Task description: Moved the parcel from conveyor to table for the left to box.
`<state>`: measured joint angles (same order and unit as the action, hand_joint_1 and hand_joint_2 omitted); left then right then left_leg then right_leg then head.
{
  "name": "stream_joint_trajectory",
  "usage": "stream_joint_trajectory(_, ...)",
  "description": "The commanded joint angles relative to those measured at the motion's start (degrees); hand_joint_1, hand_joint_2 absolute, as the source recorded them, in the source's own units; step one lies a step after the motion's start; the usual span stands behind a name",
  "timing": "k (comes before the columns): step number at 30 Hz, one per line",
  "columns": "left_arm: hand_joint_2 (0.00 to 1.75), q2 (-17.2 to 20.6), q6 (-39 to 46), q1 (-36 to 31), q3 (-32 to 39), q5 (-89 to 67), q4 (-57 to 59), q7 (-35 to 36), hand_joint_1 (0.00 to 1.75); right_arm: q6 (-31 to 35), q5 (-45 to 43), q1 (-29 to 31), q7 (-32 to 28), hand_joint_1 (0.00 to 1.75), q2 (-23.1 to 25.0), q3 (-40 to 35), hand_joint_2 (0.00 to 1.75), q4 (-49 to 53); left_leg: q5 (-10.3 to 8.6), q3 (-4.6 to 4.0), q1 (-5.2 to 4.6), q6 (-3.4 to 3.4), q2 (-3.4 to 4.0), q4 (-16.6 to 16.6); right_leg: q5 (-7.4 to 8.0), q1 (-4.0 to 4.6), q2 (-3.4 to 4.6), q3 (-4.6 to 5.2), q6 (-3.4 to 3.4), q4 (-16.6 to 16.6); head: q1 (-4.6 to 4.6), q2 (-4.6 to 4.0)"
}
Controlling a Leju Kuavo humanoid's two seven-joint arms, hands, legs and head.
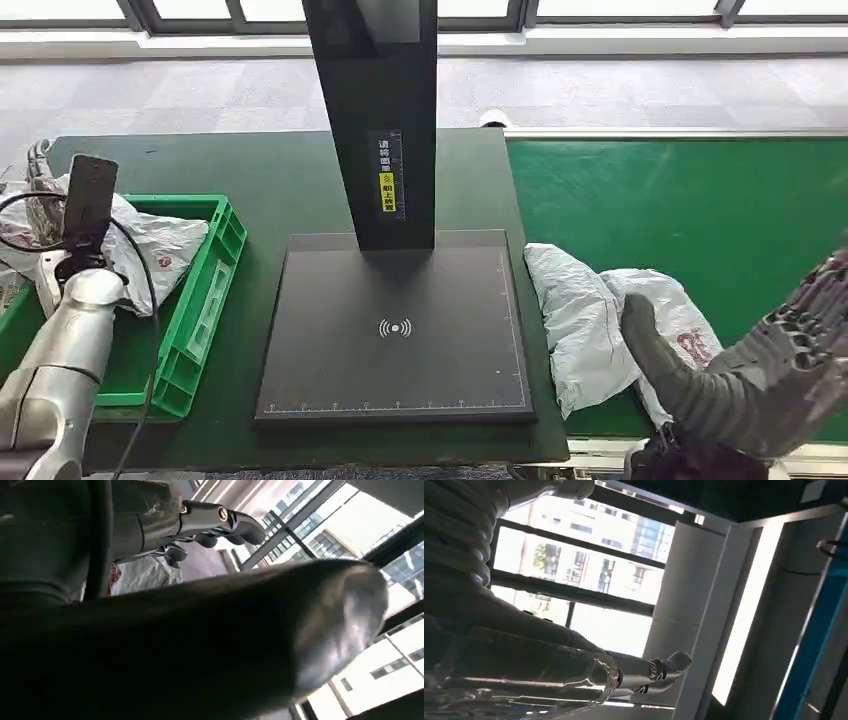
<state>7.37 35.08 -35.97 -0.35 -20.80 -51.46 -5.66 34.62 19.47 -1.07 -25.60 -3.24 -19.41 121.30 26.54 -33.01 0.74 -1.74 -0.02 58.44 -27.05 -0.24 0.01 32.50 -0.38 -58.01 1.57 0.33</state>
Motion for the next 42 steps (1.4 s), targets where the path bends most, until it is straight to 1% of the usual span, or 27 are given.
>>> stream_joint_trajectory(1, 0.00, -1.49, -2.25, 14.59, -9.58, 19.53, -29.71, -4.02, 0.00, 1.65, 8.55, -6.33, 9.59, 0.00, -4.13, 13.16, 1.75, -8.81, -0.02, 0.07, 0.00, 0.10, -0.10, -0.12, 0.02, 0.01, -0.11, -0.15, 0.07, 0.21, 0.02, 0.00)
stream_joint_trajectory(2, 0.00, -1.48, -1.76, 17.63, -11.20, 19.85, -34.12, -5.63, 0.00, 0.21, 9.78, -7.12, 11.42, 0.00, -3.98, 15.56, 1.75, -8.82, -0.05, 0.11, -0.03, 0.15, -0.14, -0.22, 0.05, -0.01, -0.16, -0.21, 0.10, 0.33, 0.00, 0.00)
stream_joint_trajectory(4, 0.00, -1.80, -2.70, 21.39, -12.41, 22.28, -39.18, -7.34, 0.00, -2.15, 14.01, -8.44, 14.93, 0.00, -3.45, 19.37, 1.75, -8.95, -0.04, 0.10, -0.06, 0.22, -0.14, -0.26, 0.07, -0.02, -0.16, -0.21, 0.13, 0.39, 0.00, 0.00)
stream_joint_trajectory(5, 0.00, -2.99, -2.19, 23.31, -11.97, 24.19, -41.85, -8.83, 0.00, -3.33, 15.14, -9.01, 16.10, 0.00, -3.03, 21.44, 1.75, -8.66, 0.03, 0.07, -0.07, 0.22, -0.07, -0.20, 0.02, -0.04, -0.09, -0.15, 0.12, 0.31, 0.00, 0.00)
stream_joint_trajectory(7, 0.00, -2.89, -0.93, 24.52, -12.99, 20.79, -43.63, -8.97, 0.00, -4.11, 16.98, -9.61, 16.98, 0.00, -2.67, 23.33, 1.75, -8.33, 0.08, 0.11, -0.10, 0.25, -0.02, -0.23, 0.03, -0.04, -0.04, -0.17, 0.14, 0.38, 0.00, 0.00)
stream_joint_trajectory(8, 0.00, -3.27, -2.12, 25.29, -12.93, 21.60, -45.18, -8.48, 0.00, -4.31, 17.57, -10.37, 17.15, 0.00, -2.72, 24.35, 1.75, -7.91, 0.12, 0.03, -0.11, 0.21, -0.07, -0.10, -0.04, -0.03, -0.10, -0.09, 0.12, 0.23, 0.00, 0.00)
stream_joint_trajectory(10, 0.00, -4.35, -5.38, 26.66, -12.11, 25.23, -48.64, -10.72, 0.00, -5.94, 21.01, -11.97, 19.74, 0.00, -3.49, 26.71, 1.75, -7.71, 0.13, 0.02, -0.15, 0.28, -0.12, -0.15, -0.04, -0.07, -0.15, -0.08, 0.15, 0.30, 0.00, 0.00)
stream_joint_trajectory(11, 0.00, -4.56, -5.98, 27.17, -11.79, 25.90, -49.64, -11.08, 0.00, -6.12, 21.20, -12.45, 19.92, 0.00, -3.76, 27.37, 1.75, -7.69, 0.14, 0.00, -0.13, 0.30, -0.14, -0.15, -0.05, -0.05, -0.18, -0.10, 0.17, 0.32, 0.00, 0.00)
stream_joint_trajectory(13, 0.00, -4.76, -11.62, 29.17, -11.01, 31.12, -53.39, -13.85, 0.00, -8.19, 23.92, -13.65, 22.06, 0.00, -4.17, 30.16, 1.75, -7.97, 0.13, 0.00, -0.14, 0.30, -0.16, -0.17, -0.06, -0.07, -0.19, -0.09, 0.17, 0.33, 0.02, 0.00)
stream_joint_trajectory(15, 0.00, -5.68, -16.69, 32.13, -9.80, 33.22, -57.47, -15.17, 0.00, -12.65, 24.90, -14.37, 24.87, 0.00, -4.36, 33.72, 1.75, -8.20, 0.20, -0.04, -0.11, 0.26, -0.07, -0.02, -0.09, -0.06, -0.09, -0.01, 0.15, 0.20, 0.00, 0.00)
stream_joint_trajectory(18, 0.00, -5.67, -18.02, 32.90, -10.01, 31.92, -58.48, -14.92, 0.00, -14.90, 26.35, -14.36, 25.95, 0.00, -4.18, 35.79, 1.75, -8.57, 0.18, -0.02, -0.15, 0.32, -0.01, -0.14, -0.05, -0.09, -0.03, -0.02, 0.19, 0.31, 0.00, 0.00)
stream_joint_trajectory(19, 0.00, -6.41, -19.66, 32.96, -9.72, 31.24, -58.70, -14.16, 0.00, -17.93, 28.67, -14.06, 28.56, 0.00, -4.12, 37.90, 1.75, -9.08, 0.20, -0.05, -0.11, 0.26, 0.00, -0.03, -0.08, -0.05, -0.04, 0.00, 0.15, 0.19, 0.00, 0.00)
stream_joint_trajectory(20, 0.00, -7.09, -20.45, 32.84, -9.45, 30.77, -58.82, -13.77, 0.00, -19.38, 28.88, -13.70, 28.52, 0.00, -4.27, 39.89, 1.75, -10.09, 0.20, -0.05, -0.14, 0.28, 0.01, -0.06, -0.07, -0.07, -0.04, 0.02, 0.18, 0.22, 0.00, 0.00)
stream_joint_trajectory(25, 0.00, -7.21, -20.52, 32.75, -9.43, 30.69, -58.83, -13.70, 0.00, -19.64, 28.63, -13.59, 28.17, 0.00, -4.33, 40.37, 1.75, -10.42, 0.18, -0.10, -0.20, 0.37, -0.05, -0.12, -0.04, -0.08, -0.11, 0.03, 0.23, 0.27, 0.00, 0.00)
stream_joint_trajectory(27, 0.00, -7.69, -21.34, 32.65, -8.92, 30.77, -58.76, -13.60, 0.00, -22.23, 29.43, -13.34, 29.62, 0.00, -3.91, 41.65, 1.75, -11.30, 0.20, -0.08, -0.21, 0.36, 0.01, -0.13, -0.04, -0.06, -0.04, 0.04, 0.22, 0.27, 0.00, 0.00)
stream_joint_trajectory(28, 0.00, -7.94, -21.95, 32.84, -8.52, 30.97, -59.02, -13.40, 0.00, -24.91, 30.99, -13.24, 31.00, 0.00, -4.17, 42.96, 1.75, -12.63, 0.23, -0.09, -0.16, 0.34, 0.00, -0.06, -0.07, -0.03, -0.06, 0.02, 0.21, 0.23, 0.00, 0.00)
stream_joint_trajectory(31, 0.00, -7.88, -22.83, 33.34, -8.04, 30.50, -59.18, -13.54, 0.00, -28.45, 29.99, -12.08, 29.53, 0.00, -4.81, 45.47, 1.75, -17.45, 0.19, -0.03, -0.18, 0.37, -0.06, -0.13, -0.04, -0.04, -0.12, -0.04, 0.24, 0.31, 0.00, 0.00)
stream_joint_trajectory(36, 0.00, -8.21, -23.64, 31.43, -8.99, 29.60, -58.06, -13.21, 0.00, -30.71, 29.99, -8.75, 29.21, 0.00, -7.63, 45.09, 1.75, -25.37, 0.19, 0.00, -0.19, 0.39, 0.08, -0.16, 0.02, -0.04, 0.03, -0.06, 0.26, 0.34, 0.00, 0.00)
stream_joint_trajectory(38, 0.00, -8.58, -23.95, 30.60, -9.40, 29.25, -57.52, -12.62, 0.00, -33.12, 27.81, -7.82, 28.88, 0.00, -9.00, 44.54, 1.75, -28.66, 0.17, -0.02, -0.20, 0.40, 0.06, -0.16, 0.03, -0.05, 0.01, -0.05, 0.28, 0.35, 0.00, 0.00)
stream_joint_trajectory(40, 0.00, -8.69, -24.15, 30.42, -9.49, 29.02, -57.39, -12.38, 0.00, -34.88, 27.25, -6.59, 28.60, 0.00, -10.88, 42.72, 1.75, -32.29, 0.15, -0.03, -0.18, 0.40, 0.02, -0.16, 0.06, -0.05, -0.03, -0.06, 0.30, 0.37, 0.00, 0.00)
stream_joint_trajectory(42, 0.00, -8.82, -24.27, 30.56, -9.32, 28.51, -57.58, -12.39, 0.00, -35.85, 25.83, -3.82, 28.28, 0.00, -12.90, 40.36, 1.75, -37.63, 0.19, -0.02, -0.17, 0.39, 0.10, -0.08, 0.05, -0.03, 0.05, -0.03, 0.30, 0.30, 0.00, 0.00)
